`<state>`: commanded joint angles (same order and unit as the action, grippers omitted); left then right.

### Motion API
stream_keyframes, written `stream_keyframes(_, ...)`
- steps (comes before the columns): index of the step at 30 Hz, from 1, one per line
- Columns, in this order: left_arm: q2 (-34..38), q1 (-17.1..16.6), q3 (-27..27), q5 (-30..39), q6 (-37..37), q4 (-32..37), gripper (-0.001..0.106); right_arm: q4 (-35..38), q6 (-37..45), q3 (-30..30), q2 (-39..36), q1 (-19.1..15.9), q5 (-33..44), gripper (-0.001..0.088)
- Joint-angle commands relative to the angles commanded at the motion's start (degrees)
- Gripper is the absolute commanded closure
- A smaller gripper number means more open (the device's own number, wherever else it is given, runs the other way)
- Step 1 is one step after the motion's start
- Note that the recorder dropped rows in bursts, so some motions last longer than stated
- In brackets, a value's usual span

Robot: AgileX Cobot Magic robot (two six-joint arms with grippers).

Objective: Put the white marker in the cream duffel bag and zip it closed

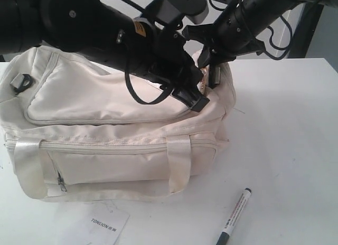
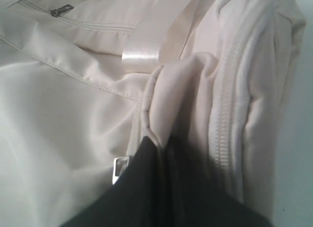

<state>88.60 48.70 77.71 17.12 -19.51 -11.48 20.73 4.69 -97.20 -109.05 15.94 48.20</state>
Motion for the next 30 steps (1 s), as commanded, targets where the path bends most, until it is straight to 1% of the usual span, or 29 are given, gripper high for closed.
stream_keyframes(21,-2.7,0.0,0.0,4.6,0.0,-0.5,0.105,0.0,-0.8,0.0,-0.1,-0.1,-1.1,0.0868)
stream_keyframes(30,-2.8,0.0,0.0,9.7,0.0,-1.8,0.105,-0.1,-2.0,0.0,-0.1,-0.7,-1.2,0.0868)
